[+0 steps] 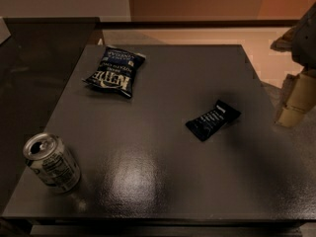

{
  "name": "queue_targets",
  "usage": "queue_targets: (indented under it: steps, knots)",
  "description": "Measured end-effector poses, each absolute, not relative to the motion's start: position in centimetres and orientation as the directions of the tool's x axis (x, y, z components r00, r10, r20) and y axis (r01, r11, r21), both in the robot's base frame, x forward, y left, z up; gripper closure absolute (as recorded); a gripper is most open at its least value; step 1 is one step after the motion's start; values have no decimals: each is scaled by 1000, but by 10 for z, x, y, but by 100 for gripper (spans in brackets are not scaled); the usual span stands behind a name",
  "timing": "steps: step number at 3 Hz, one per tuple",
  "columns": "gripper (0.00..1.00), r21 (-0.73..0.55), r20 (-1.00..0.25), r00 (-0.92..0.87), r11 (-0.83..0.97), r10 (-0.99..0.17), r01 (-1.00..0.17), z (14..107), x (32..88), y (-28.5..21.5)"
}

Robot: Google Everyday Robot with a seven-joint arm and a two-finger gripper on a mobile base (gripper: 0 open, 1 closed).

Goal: Move rxbar blueberry near blue chip bag

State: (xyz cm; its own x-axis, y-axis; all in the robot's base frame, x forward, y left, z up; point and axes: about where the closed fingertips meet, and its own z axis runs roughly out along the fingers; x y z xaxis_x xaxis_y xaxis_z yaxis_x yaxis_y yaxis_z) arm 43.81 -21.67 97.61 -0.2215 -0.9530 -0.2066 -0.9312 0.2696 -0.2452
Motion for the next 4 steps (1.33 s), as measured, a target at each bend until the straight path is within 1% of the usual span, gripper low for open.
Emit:
queue_targets:
  steps: [1, 2, 4]
  knots:
    - [0, -245, -207, -222, 270, -953, -931, 976, 438, -217]
    - [0, -230, -189, -163, 205, -968, -951, 968, 454, -205]
    - [0, -195, -122, 64, -39, -990, -980, 936, 491, -168]
